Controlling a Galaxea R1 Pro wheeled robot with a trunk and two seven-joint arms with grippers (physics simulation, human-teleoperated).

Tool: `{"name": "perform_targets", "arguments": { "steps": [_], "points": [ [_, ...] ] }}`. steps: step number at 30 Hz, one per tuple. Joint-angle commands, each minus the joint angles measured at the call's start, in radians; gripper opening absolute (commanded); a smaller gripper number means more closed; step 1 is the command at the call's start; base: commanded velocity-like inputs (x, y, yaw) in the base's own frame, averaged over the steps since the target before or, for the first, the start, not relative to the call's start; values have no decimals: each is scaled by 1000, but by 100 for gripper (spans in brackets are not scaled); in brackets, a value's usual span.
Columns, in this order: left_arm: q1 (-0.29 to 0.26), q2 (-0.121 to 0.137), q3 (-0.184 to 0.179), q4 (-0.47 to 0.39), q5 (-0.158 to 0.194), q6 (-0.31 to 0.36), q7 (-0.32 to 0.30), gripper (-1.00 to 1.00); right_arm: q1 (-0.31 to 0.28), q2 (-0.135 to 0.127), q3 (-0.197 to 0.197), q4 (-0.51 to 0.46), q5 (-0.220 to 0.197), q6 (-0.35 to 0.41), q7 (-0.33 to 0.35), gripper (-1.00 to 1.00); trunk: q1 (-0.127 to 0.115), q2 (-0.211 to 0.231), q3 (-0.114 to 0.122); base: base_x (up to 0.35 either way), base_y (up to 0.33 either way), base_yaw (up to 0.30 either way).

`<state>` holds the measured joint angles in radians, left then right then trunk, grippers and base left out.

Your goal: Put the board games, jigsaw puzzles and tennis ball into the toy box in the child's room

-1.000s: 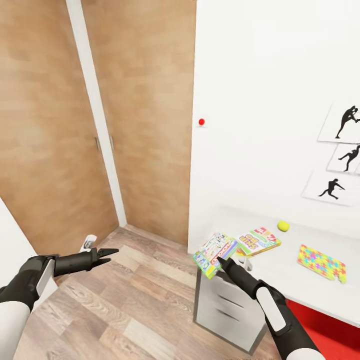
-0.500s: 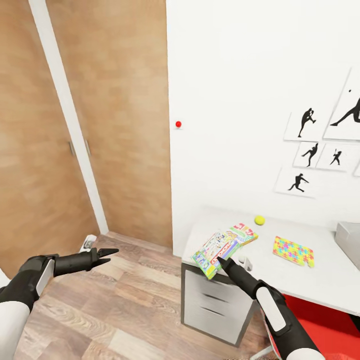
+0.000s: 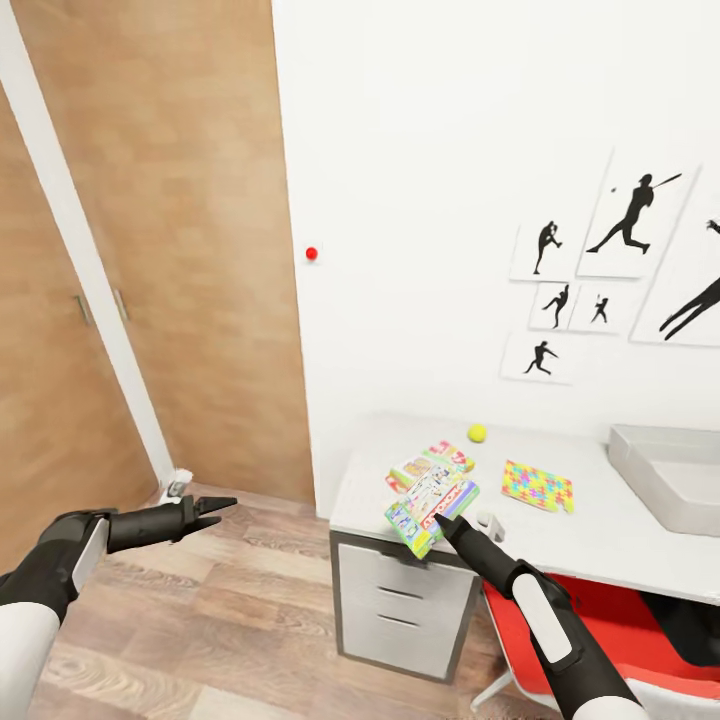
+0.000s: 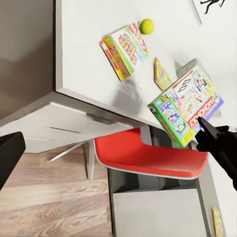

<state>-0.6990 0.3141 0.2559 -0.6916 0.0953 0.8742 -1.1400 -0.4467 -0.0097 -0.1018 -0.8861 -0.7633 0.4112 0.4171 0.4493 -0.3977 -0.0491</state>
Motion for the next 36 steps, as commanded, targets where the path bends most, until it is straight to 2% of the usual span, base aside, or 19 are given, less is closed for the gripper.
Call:
{"name": "perform_targets", "arguments": {
  "steps": [1, 25, 36],
  "points": [
    [-1, 0, 1, -1, 3, 7, -1, 100, -1, 0, -2, 0, -10, 9, 2, -100, 1, -2, -1, 0, 0, -261],
    [-1, 0, 0, 0, 3, 6, -1, 100, -1, 0, -2, 0, -10, 9, 4, -100, 1, -2, 19, 0, 0, -257],
    [-1, -1, 0, -1, 3, 6, -1, 100, -1, 0, -1, -1, -3, -8, 10, -100, 1, -2, 20, 0, 0, -43]
  ]
}}
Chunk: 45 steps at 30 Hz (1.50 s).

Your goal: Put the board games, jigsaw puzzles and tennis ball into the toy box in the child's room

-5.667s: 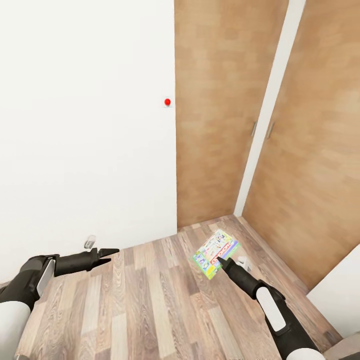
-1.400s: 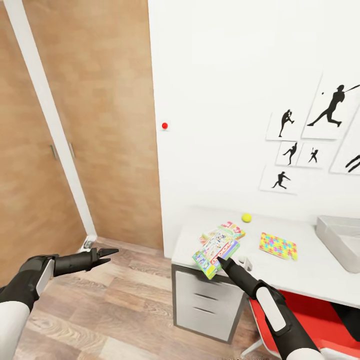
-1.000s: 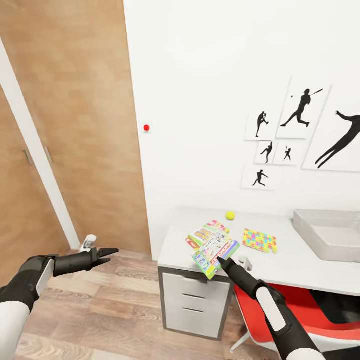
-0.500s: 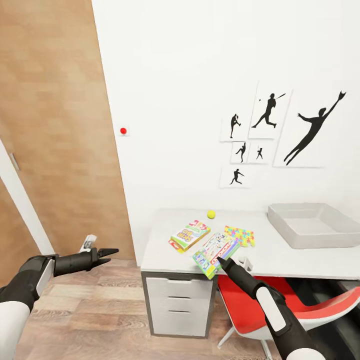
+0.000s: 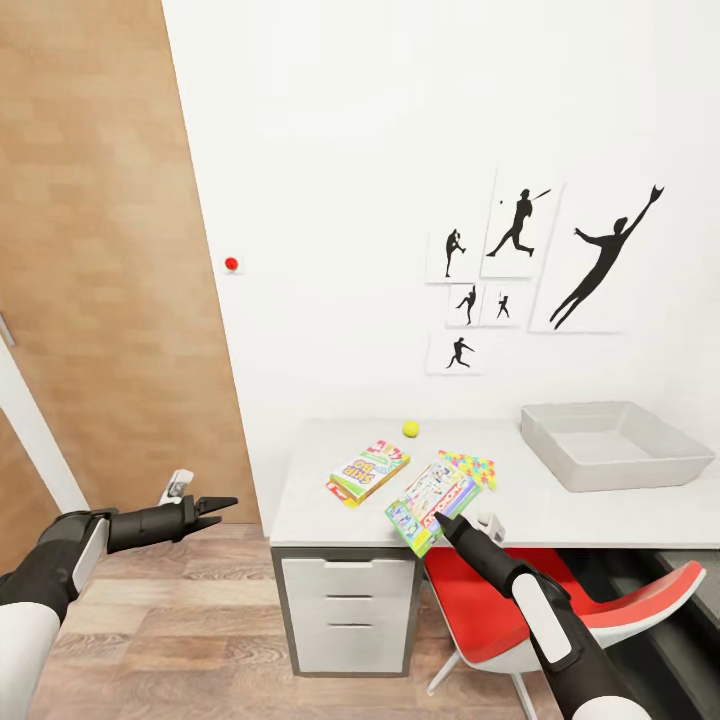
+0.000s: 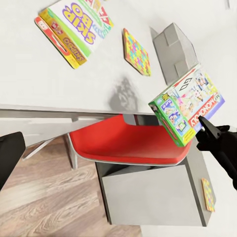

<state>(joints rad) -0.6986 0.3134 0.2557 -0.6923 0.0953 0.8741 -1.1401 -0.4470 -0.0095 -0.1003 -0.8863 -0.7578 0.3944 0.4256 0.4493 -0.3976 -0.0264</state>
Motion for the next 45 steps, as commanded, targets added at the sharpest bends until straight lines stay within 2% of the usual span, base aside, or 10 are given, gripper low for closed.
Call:
{"name": "perform_targets", "arguments": {
  "steps": [1, 23, 35, 45],
  "points": [
    [-1, 0, 0, 0, 3, 6, -1, 100, -1, 0, -2, 0, -8, 7, 1, -100, 1, -2, -2, 0, 0, -1],
    [-1, 1, 0, 1, 3, 6, -1, 100, -1, 0, -3, 0, -17, 6, 4, -100, 1, -2, -2, 0, 0, -10],
    [-1, 1, 0, 0, 3, 6, -1, 100, -1, 0, -2, 0, -17, 6, 4, -100, 1, -2, 3, 0, -12, -247],
    [-1, 1, 0, 0, 3, 7, -1, 100, -1, 0, -2, 0, -17, 6, 4, -100, 1, -2, 8, 0, -225, -273]
  ]
}}
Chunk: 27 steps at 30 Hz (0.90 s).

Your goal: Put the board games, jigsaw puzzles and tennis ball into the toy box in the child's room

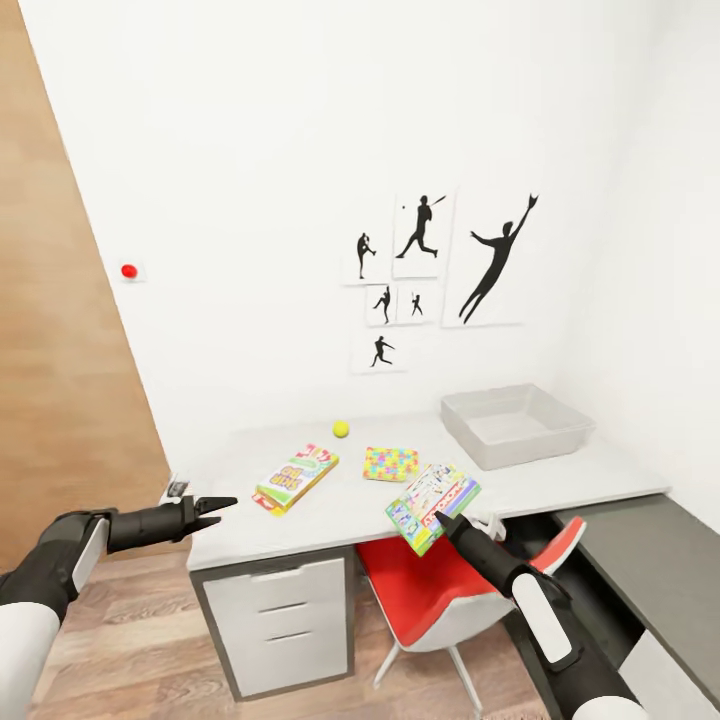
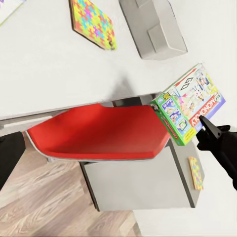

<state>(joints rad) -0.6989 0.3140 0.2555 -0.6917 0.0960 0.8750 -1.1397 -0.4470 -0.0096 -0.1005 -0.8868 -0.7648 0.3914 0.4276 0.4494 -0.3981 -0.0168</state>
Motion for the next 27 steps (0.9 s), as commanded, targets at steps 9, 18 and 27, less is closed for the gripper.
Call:
{"name": "perform_targets", "arguments": {
  "steps": [9, 18, 27],
  "points": [
    [-1, 0, 1, 0, 2, 6, -2, 100, -1, 0, -2, 0, -10, 9, 2, -100, 1, -2, 0, 28, -293, -164],
    [-1, 0, 1, 0, 2, 6, -2, 100, -1, 0, -2, 0, -10, 9, 2, -100, 1, -2, 0, 199, -235, -8],
    [-1, 0, 1, 0, 2, 6, -2, 100, -1, 0, -2, 0, -10, 9, 2, -100, 1, -2, 0, 245, -172, 0]
  ]
}}
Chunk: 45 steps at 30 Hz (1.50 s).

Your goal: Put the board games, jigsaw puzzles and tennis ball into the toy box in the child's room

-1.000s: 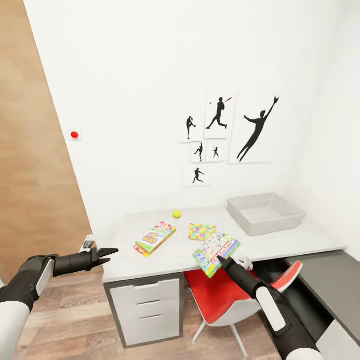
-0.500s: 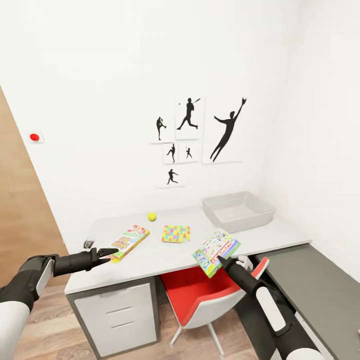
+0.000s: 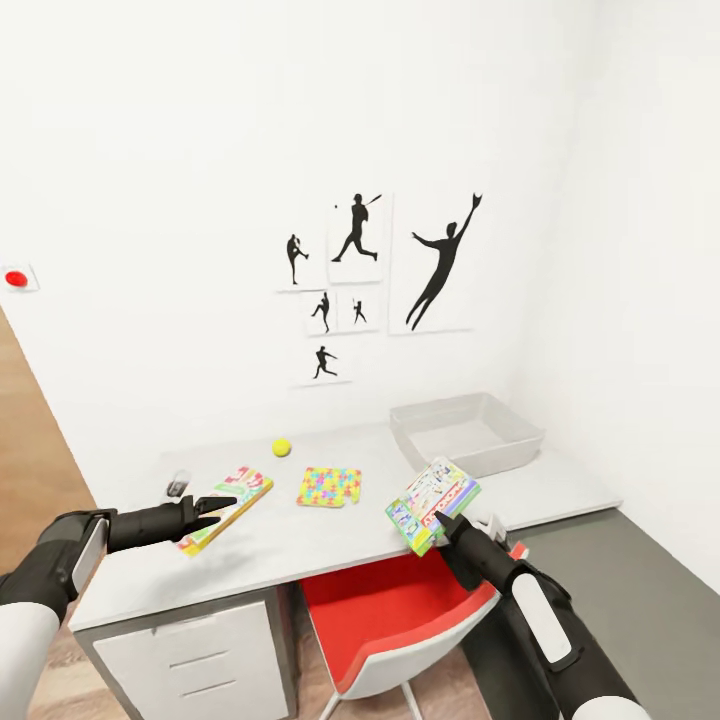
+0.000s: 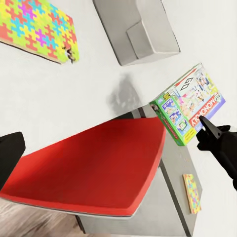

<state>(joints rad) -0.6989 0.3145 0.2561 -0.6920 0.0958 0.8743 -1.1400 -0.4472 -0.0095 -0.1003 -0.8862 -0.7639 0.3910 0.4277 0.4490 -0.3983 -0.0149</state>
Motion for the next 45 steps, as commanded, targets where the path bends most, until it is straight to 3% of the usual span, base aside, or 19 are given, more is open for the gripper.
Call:
{"name": "perform_targets", "arguments": {
  "steps": [1, 18, 28, 45],
  "points": [
    [-1, 0, 1, 0, 2, 6, -1, 100, -1, 0, -2, 0, -11, 9, 2, -100, 1, -2, -2, 249, -78, 0],
    [-1, 0, 1, 0, 2, 6, -1, 100, -1, 0, -3, 0, -11, 9, 2, -100, 1, -2, 13, 250, -10, -154],
    [-1, 0, 2, 0, 2, 6, -1, 100, -1, 0, -1, 0, -11, 9, 2, -100, 1, -2, 14, 247, 43, -13],
    [-1, 0, 2, 0, 2, 6, -1, 100, -1, 0, -1, 0, -10, 9, 2, -100, 1, -2, 14, 96, -26, 0]
  ]
}}
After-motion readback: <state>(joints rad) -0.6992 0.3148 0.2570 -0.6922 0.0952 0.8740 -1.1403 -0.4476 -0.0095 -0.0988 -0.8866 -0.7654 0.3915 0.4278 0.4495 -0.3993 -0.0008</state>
